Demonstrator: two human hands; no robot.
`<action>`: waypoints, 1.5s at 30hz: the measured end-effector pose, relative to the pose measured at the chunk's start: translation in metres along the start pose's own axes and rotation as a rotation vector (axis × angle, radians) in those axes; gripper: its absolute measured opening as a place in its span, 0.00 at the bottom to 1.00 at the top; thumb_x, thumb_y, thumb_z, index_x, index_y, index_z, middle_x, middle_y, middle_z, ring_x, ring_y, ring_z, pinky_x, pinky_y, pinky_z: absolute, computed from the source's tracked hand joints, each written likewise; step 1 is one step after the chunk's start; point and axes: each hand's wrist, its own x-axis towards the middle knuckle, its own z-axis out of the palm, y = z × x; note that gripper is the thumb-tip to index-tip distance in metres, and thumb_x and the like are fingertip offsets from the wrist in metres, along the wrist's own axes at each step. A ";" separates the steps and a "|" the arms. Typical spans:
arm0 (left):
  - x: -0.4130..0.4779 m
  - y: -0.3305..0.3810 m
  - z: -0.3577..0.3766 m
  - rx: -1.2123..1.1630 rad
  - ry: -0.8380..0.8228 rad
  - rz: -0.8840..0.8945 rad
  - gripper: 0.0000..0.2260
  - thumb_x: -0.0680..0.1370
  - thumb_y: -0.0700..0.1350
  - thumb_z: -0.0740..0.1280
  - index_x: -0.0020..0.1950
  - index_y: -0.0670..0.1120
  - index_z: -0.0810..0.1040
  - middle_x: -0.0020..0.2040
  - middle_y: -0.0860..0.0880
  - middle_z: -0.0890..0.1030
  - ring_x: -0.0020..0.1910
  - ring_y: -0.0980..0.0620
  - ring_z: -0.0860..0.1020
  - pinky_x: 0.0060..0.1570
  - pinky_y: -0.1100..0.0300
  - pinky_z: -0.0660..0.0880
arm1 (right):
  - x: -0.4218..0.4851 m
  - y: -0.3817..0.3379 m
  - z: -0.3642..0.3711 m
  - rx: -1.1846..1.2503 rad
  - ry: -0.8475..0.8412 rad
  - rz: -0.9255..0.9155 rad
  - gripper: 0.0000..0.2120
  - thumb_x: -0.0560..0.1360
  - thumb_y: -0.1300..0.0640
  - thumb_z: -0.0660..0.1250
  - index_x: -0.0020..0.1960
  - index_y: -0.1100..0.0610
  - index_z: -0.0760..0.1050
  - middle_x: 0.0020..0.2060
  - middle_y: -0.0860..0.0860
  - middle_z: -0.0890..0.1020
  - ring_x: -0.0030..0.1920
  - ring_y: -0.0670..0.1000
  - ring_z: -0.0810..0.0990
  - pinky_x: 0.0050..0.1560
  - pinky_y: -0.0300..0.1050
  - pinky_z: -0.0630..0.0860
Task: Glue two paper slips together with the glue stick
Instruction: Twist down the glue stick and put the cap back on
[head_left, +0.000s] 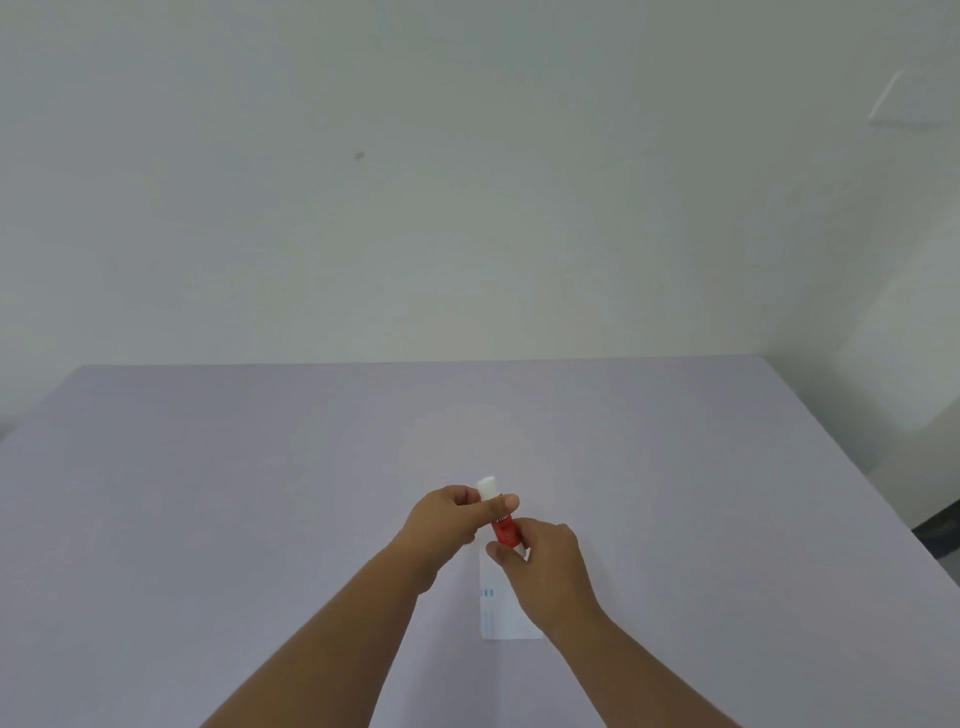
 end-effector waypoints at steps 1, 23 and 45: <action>0.004 0.001 -0.005 -0.030 -0.031 -0.010 0.18 0.67 0.59 0.74 0.44 0.45 0.80 0.44 0.52 0.81 0.45 0.52 0.77 0.49 0.61 0.74 | 0.003 0.002 -0.001 -0.007 0.003 0.006 0.10 0.73 0.50 0.68 0.35 0.51 0.73 0.28 0.46 0.71 0.37 0.52 0.71 0.37 0.42 0.68; 0.100 -0.076 -0.028 0.843 0.195 0.144 0.12 0.76 0.43 0.66 0.59 0.46 0.78 0.58 0.48 0.73 0.51 0.49 0.77 0.50 0.60 0.73 | 0.030 0.054 0.026 -0.010 -0.081 0.159 0.09 0.72 0.50 0.68 0.52 0.49 0.77 0.42 0.50 0.80 0.44 0.49 0.76 0.46 0.41 0.73; 0.037 -0.022 -0.029 -0.382 -0.022 -0.006 0.09 0.77 0.38 0.67 0.56 0.40 0.80 0.56 0.42 0.81 0.58 0.47 0.78 0.49 0.64 0.76 | 0.011 0.025 0.016 -0.162 -0.039 -0.032 0.07 0.74 0.48 0.65 0.50 0.48 0.76 0.38 0.46 0.77 0.47 0.49 0.71 0.48 0.43 0.73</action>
